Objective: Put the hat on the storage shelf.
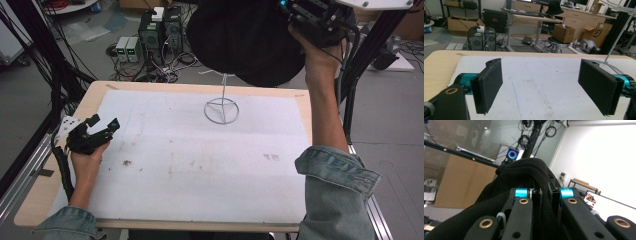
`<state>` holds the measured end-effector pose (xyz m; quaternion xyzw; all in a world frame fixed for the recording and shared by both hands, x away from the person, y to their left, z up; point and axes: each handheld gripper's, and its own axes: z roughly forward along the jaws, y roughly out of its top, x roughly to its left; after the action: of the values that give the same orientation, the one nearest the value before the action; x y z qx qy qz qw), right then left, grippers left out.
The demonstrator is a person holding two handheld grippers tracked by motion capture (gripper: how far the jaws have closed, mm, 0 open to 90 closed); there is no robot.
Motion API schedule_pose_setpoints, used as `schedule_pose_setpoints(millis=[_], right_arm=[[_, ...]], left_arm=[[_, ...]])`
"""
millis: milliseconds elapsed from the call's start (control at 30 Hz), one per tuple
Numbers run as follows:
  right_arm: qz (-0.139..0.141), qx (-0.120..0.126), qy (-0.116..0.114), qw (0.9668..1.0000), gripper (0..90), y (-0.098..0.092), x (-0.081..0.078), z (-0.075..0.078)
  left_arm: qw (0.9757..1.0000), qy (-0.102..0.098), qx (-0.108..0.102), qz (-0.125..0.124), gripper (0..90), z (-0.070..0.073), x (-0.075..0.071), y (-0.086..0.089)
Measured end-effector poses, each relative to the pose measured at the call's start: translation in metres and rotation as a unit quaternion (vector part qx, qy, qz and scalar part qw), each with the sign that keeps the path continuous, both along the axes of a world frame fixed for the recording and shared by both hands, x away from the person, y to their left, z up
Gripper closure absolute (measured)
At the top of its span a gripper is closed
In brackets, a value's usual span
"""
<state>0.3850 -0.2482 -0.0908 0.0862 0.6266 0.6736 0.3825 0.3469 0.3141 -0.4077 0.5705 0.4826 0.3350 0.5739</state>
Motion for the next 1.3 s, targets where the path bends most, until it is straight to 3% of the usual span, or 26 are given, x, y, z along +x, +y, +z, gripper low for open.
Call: schedule_pose_setpoints(millis=[400, 767, 867, 1033, 1233, 1300], right_arm=[[-0.015, 0.009, 0.063, 0.9978, 83.8, -0.008, 0.022, -0.029], [-0.037, 0.001, 0.091, 0.9951, 82.4, -0.01, 0.028, -0.048], [-0.038, -0.004, 0.111, 0.993, 81.4, -0.011, 0.03, -0.051], [-0.046, -0.019, 0.117, 0.9918, 80.7, -0.007, 0.031, -0.052], [-0.069, -0.038, 0.148, 0.9859, 78.8, -0.003, 0.035, -0.057], [-0.074, -0.038, 0.148, 0.9854, 78.6, -0.003, 0.035, -0.06]], left_arm=[[1.0, -0.002, 0.002, 0.002, 19.8, 0.0, 0.0, 0.0], [1.0, -0.002, 0.002, 0.002, 19.8, 0.0, 0.0, 0.0], [1.0, -0.002, 0.003, 0.002, 19.9, 0.001, 0.0, 0.0], [1.0, -0.001, 0.006, 0.0, 19.8, 0.001, -0.001, 0.0], [1.0, -0.003, 0.005, 0.001, 19.8, 0.001, -0.001, 0.001], [1.0, -0.003, 0.004, 0.001, 19.8, 0.001, -0.001, 0.0]])
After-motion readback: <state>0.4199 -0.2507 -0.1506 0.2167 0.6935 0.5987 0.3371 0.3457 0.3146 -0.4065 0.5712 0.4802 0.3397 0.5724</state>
